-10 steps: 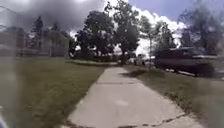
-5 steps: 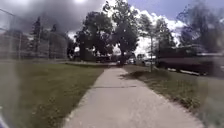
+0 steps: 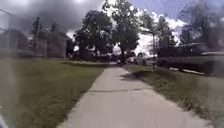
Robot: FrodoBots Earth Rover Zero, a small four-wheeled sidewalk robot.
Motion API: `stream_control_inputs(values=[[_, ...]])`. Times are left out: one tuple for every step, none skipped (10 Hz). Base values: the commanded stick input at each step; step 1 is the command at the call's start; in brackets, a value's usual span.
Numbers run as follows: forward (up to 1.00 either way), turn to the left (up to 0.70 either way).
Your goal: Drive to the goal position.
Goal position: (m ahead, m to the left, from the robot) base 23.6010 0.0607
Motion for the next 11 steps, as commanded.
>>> stream_control_inputs(values=[[0.7,0.0],[0.7,0.0],[0.7,0.0],[0.7,0.0],[0.7,0.0],[0.7,0.0],[0.7,0.0],[0.7,0.0],[0.7,0.0],[0.7,0.0],[0.7,0.0]])
